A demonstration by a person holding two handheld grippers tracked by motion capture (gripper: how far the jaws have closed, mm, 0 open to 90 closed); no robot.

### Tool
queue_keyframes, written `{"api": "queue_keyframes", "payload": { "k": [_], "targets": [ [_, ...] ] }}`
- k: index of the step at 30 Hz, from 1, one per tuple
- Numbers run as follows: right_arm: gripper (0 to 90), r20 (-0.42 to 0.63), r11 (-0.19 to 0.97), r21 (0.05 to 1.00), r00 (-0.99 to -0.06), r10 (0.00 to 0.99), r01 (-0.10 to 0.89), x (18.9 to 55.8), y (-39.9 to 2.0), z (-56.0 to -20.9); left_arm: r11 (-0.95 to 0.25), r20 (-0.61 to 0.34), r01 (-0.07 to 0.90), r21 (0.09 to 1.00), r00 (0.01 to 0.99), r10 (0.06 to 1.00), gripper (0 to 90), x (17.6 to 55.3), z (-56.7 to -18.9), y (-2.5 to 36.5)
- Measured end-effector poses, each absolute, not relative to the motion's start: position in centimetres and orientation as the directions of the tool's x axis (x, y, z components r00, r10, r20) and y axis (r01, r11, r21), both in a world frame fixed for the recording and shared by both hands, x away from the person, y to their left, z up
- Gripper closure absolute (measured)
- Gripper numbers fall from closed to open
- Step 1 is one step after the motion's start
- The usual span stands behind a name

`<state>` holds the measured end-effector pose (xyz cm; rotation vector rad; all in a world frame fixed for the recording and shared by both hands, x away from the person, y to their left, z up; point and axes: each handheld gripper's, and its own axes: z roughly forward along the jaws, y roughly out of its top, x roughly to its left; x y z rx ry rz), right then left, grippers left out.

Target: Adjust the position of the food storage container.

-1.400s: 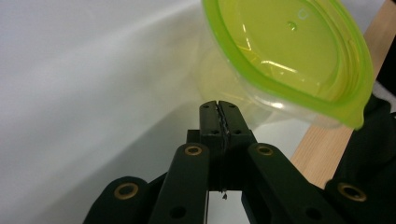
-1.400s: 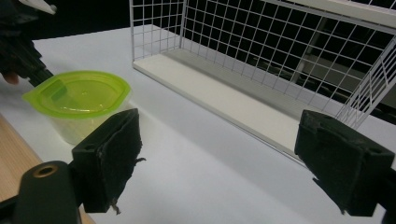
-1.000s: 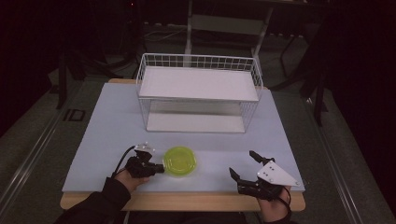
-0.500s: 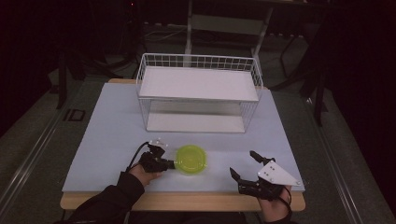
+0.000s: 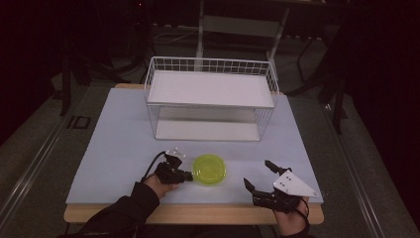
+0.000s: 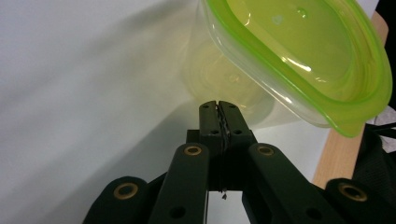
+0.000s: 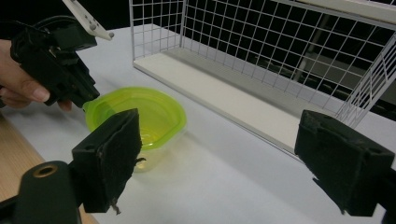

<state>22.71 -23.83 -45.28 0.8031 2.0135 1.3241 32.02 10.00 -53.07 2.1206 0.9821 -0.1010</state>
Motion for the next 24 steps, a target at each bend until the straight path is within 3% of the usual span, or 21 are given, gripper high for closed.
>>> {"api": "queue_keyframes", "payload": {
  "k": [9,10,13,14,17,22,24],
  "targets": [
    [14.3,-0.149,0.324,0.932,-0.644,0.75,0.162,22.7,-23.8,-45.3,-0.371,-0.306,0.662,0.651,0.676,0.67,73.5,31.5,-51.7,12.3],
    [14.3,-0.152,0.327,0.932,-0.646,0.749,0.16,22.7,-23.8,-45.3,-0.355,-0.307,0.661,0.661,0.671,0.675,64.7,31.4,-51.5,12.7],
    [14.3,-0.152,0.327,0.931,-0.646,0.748,0.16,22.7,-23.7,-45.3,-0.333,-0.292,0.639,0.693,0.672,0.681,58.0,31.0,-50.8,14.1],
    [14.3,-0.151,0.328,0.931,-0.646,0.748,0.162,22.7,-23.7,-45.3,-0.324,-0.296,0.636,0.701,0.672,0.679,49.6,30.8,-50.6,14.6],
    [14.3,-0.149,0.329,0.93,-0.646,0.748,0.166,22.8,-23.6,-45.4,-0.289,-0.326,0.634,0.717,0.672,0.665,43.7,30.3,-49.9,15.9],
    [14.3,-0.153,0.339,0.925,-0.649,0.746,0.172,22.9,-23.5,-45.5,-0.266,-0.332,0.587,0.765,0.712,0.619,16.6,28.9,-48.2,17.3],
    [14.3,-0.155,0.344,0.923,-0.651,0.743,0.173,22.9,-23.5,-45.5,-0.254,-0.321,0.563,0.786,0.724,0.611,12.4,28.4,-47.5,17.6]
  ]
}}
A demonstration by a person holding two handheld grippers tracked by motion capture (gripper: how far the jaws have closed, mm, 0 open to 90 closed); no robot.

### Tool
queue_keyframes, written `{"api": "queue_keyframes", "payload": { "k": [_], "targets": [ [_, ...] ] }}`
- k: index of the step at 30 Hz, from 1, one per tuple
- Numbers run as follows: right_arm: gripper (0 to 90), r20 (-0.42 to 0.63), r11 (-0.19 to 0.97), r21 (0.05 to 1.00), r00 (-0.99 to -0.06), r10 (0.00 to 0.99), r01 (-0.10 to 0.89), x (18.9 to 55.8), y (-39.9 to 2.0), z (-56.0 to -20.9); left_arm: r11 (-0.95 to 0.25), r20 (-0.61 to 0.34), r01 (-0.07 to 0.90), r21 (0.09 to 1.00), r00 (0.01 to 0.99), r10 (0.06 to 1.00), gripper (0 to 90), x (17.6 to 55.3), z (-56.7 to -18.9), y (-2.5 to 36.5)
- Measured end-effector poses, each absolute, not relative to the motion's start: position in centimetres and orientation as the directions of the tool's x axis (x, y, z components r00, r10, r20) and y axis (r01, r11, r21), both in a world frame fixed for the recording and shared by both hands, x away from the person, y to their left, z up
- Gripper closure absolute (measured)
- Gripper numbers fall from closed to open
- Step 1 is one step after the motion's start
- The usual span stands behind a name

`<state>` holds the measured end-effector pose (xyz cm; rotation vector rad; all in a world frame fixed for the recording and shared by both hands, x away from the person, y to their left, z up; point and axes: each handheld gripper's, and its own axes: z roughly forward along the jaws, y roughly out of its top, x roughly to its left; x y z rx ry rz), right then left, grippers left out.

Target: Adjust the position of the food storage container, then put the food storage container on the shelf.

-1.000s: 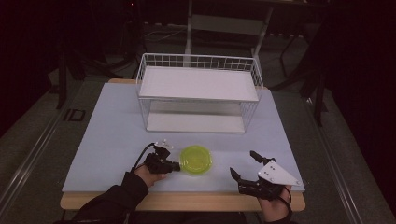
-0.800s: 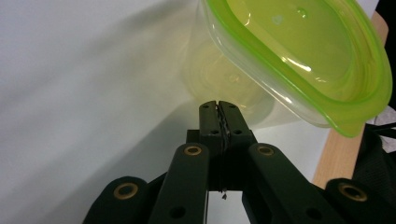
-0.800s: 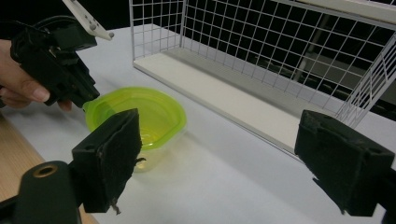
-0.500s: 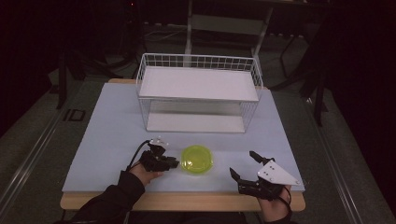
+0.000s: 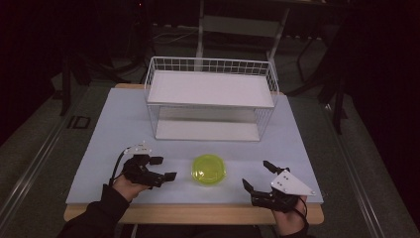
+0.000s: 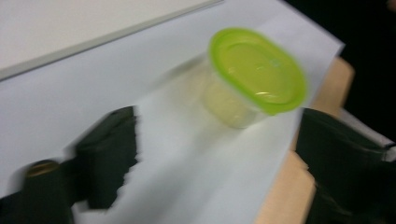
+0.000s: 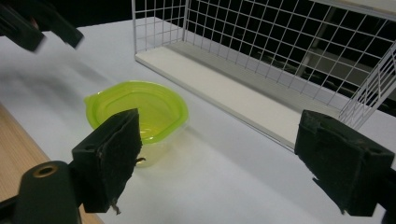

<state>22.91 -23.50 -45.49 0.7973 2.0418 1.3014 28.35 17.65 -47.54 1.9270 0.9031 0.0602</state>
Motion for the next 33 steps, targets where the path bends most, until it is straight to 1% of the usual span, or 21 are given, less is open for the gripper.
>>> {"api": "queue_keyframes", "payload": {
  "k": [2,4,5,6,8,10,11,12,14,15,16,20,22,25,27,29,33],
  "targets": [
    [14.4,-0.159,0.35,0.921,-0.653,0.741,0.173,22.9,-23.4,-45.5,-0.234,-0.311,0.532,0.814,0.739,0.598,11.4,27.7,-47.0,18.1],
    [14.4,-0.157,0.352,0.919,-0.654,0.74,0.178,22.9,-23.3,-45.5,-0.196,-0.328,0.521,0.831,0.743,0.584,7.0,27.1,-46.5,18.4],
    [14.3,-0.156,0.353,0.919,-0.655,0.739,0.179,22.9,-23.3,-45.4,-0.194,-0.319,0.507,0.84,0.75,0.58,5.5,26.8,-46.4,18.4],
    [14.3,-0.153,0.352,0.918,-0.654,0.741,0.184,23.0,-23.3,-45.4,-0.188,-0.306,0.49,0.851,0.755,0.581,1.6,26.4,-46.2,18.4],
    [13.8,-0.141,0.345,0.917,-0.649,0.748,0.199,23.0,-23.4,-45.3,-0.19,-0.28,0.473,0.86,0.75,0.6,1.0,25.7,-46.1,18.2],
    [13.4,-0.138,0.347,0.915,-0.648,0.749,0.207,23.0,-23.4,-45.3,-0.163,-0.29,0.469,0.868,0.745,0.601,1.1,25.3,-46.1,18.0],
    [13.4,-0.136,0.349,0.913,-0.646,0.751,0.214,22.9,-23.4,-45.2,-0.135,-0.275,0.436,0.89,0.747,0.605,1.1,24.9,-46.0,17.8],
    [13.4,-0.131,0.346,0.912,-0.643,0.755,0.219,22.9,-23.4,-45.1,-0.137,-0.269,0.429,0.893,0.753,0.601,1.1,24.8,-46.0,17.7],
    [13.5,-0.125,0.342,0.912,-0.642,0.756,0.225,22.8,-23.4,-44.9,-0.142,-0.254,0.399,0.906,0.78,0.573,1.1,24.6,-45.6,17.4],
    [13.5,-0.125,0.342,0.912,-0.642,0.756,0.225,22.8,-23.4,-44.9,-0.142,-0.254,0.399,0.906,0.78,0.573,1.1,24.6,-45.6,17.4],
    [13.4,-0.132,0.347,0.911,-0.642,0.755,0.221,22.8,-23.4,-44.7,-0.15,-0.268,0.396,0.906,0.81,0.522,1.1,24.7,-45.2,17.0],
    [12.7,-0.135,0.349,0.915,-0.66,0.739,0.204,22.7,-23.2,-43.9,-0.182,-0.217,0.353,0.918,0.831,0.512,1.2,24.5,-44.5,16.1],
    [12.2,-0.166,0.37,0.912,-0.665,0.728,0.177,22.8,-23.0,-43.3,-0.177,-0.23,0.356,0.917,0.838,0.495,1.2,24.6,-44.1,15.5],
    [13.0,-0.179,0.397,0.899,-0.671,0.72,0.187,23.1,-22.8,-42.8,-0.182,-0.269,0.393,0.901,0.837,0.476,1.2,24.8,-43.5,14.9],
    [13.2,-0.154,0.39,0.898,-0.683,0.714,0.205,23.4,-22.7,-42.5,-0.198,-0.262,0.398,0.896,0.832,0.489,1.2,25.0,-43.1,14.4],
    [13.1,-0.134,0.38,0.9,-0.693,0.708,0.214,23.8,-22.6,-42.1,-0.23,-0.226,0.384,0.894,0.831,0.509,1.2,25.4,-42.7,13.9],
    [12.4,-0.094,0.364,0.9,-0.709,0.699,0.24,24.7,-22.4,-41.6,-0.24,-0.229,0.398,0.885,0.822,0.521,1.2,26.3,-42.5,13.2]
  ]
}}
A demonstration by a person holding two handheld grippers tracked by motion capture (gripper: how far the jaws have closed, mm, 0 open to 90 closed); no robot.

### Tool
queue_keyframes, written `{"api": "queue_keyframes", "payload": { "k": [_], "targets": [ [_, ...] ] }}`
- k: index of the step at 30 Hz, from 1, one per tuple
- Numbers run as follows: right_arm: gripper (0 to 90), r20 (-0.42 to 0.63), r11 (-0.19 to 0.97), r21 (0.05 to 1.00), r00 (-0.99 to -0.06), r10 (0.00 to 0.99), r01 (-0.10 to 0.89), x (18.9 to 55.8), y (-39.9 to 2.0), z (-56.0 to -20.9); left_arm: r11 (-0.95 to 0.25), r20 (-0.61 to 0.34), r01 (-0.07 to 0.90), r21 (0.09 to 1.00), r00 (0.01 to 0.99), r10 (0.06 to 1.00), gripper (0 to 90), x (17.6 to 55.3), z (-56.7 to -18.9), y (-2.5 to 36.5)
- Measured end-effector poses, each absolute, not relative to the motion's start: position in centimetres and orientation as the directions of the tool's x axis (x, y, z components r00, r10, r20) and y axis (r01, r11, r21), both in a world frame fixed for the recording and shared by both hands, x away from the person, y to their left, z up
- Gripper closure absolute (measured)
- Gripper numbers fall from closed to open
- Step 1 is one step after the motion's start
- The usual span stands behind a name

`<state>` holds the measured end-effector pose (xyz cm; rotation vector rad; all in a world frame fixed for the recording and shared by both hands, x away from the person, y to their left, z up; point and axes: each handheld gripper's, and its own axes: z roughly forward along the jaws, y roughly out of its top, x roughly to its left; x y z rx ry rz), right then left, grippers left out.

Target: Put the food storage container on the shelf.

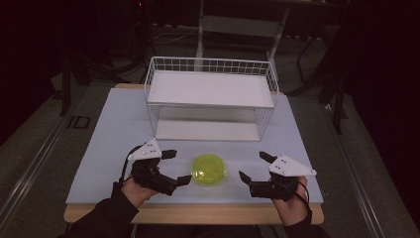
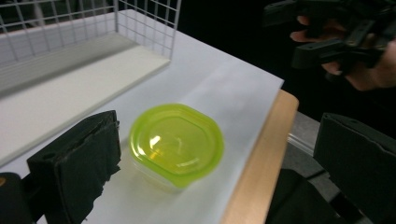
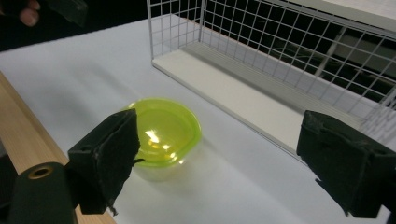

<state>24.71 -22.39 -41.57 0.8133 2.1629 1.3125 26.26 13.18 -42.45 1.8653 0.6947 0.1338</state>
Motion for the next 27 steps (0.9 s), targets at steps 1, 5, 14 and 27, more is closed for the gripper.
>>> {"api": "queue_keyframes", "payload": {
  "k": [1,5,14,27],
  "targets": [
    [11.7,-0.078,0.358,0.898,-0.71,0.7,0.255,25.0,-22.3,-41.5,-0.243,-0.231,0.406,0.881,0.817,0.528,1.3,26.5,-42.4,12.9],
    [10.8,-0.007,0.325,0.893,-0.71,0.704,0.313,26.2,-21.7,-41.6,-0.234,-0.288,0.46,0.857,0.803,0.522,1.3,27.8,-42.5,12.1],
    [22.0,0.179,0.272,0.824,-0.684,0.708,0.497,29.1,-20.8,-43.1,-0.202,-0.403,0.603,0.772,0.71,0.577,7.2,29.8,-44.5,11.2],
    [32.5,0.357,0.237,0.696,-0.613,0.705,0.678,31.9,-19.3,-45.9,-0.146,-0.511,0.738,0.659,0.582,0.633,24.1,30.5,-47.6,11.3]
  ]
}}
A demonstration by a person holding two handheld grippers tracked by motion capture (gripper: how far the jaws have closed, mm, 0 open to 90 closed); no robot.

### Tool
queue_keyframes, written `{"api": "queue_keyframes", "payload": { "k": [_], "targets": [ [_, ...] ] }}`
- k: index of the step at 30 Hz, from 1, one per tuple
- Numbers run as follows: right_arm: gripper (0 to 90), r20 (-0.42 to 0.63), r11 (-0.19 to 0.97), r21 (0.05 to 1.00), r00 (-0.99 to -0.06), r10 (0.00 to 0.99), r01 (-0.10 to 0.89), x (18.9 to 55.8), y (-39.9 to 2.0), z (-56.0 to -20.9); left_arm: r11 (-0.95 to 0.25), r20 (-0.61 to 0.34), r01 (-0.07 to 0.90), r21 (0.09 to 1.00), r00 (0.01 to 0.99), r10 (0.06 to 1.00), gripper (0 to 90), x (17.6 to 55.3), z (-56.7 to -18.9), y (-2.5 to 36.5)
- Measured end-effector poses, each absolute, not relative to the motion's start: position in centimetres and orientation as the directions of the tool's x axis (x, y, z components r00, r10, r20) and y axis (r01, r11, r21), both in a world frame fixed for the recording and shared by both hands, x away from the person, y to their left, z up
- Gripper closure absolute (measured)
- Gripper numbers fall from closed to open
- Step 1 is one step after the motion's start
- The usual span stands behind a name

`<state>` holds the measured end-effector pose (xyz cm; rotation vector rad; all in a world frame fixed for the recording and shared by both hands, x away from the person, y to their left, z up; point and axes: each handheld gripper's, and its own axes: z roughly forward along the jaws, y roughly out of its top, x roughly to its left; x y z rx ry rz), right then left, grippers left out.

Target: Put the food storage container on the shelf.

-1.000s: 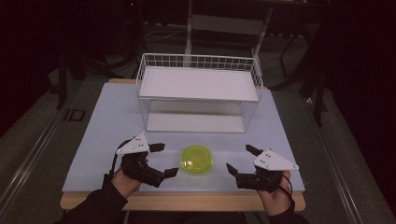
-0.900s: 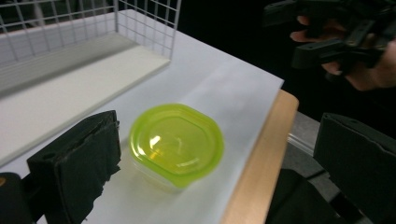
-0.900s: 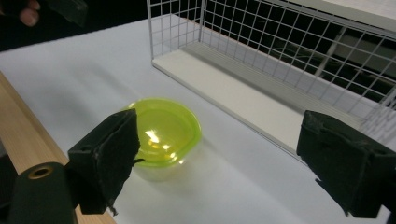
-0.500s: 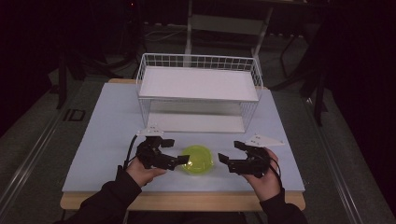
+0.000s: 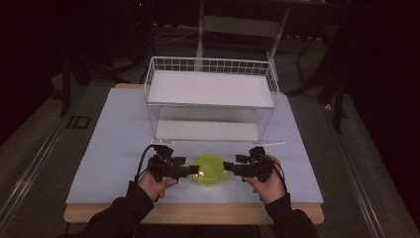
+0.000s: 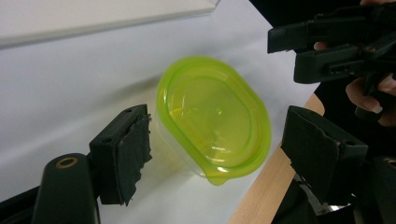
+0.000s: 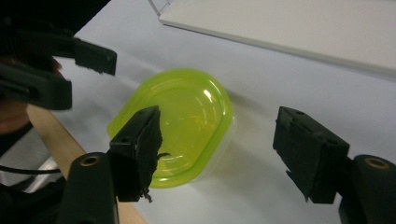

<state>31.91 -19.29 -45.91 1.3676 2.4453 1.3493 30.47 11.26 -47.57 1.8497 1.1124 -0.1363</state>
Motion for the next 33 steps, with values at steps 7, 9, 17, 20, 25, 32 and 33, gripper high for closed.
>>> {"api": "queue_keyframes", "payload": {
  "k": [7,9,17,20,25,32,33],
  "targets": [
    [35.5,0.406,0.213,0.647,-0.567,0.717,0.732,32.8,-18.9,-46.9,-0.126,-0.552,0.786,0.605,0.528,0.645,29.3,30.6,-49.2,11.5],
    [36.4,0.419,0.209,0.626,-0.551,0.722,0.751,33.1,-18.8,-47.3,-0.122,-0.571,0.801,0.586,0.515,0.639,29.7,30.8,-49.7,11.5],
    [41.3,0.447,0.217,0.565,-0.517,0.73,0.796,33.5,-18.0,-48.6,-0.116,-0.587,0.82,0.56,0.492,0.643,40.1,31.0,-50.5,11.3],
    [47.1,0.438,0.23,0.552,-0.513,0.738,0.802,33.5,-17.8,-49.0,-0.108,-0.606,0.831,0.546,0.481,0.634,44.6,31.0,-51.0,11.3],
    [60.8,0.454,0.226,0.538,-0.505,0.734,0.812,33.3,-17.7,-49.0,-0.111,-0.622,0.834,0.541,0.486,0.614,54.2,31.0,-51.1,11.1],
    [73.4,0.482,0.22,0.532,-0.506,0.715,0.818,32.6,-17.4,-48.6,-0.098,-0.618,0.836,0.539,0.472,0.629,68.1,30.4,-51.0,10.9],
    [75.0,0.501,0.21,0.525,-0.499,0.707,0.825,32.5,-17.5,-48.5,-0.086,-0.623,0.84,0.536,0.463,0.631,70.3,30.3,-51.0,11.0]
  ]
}}
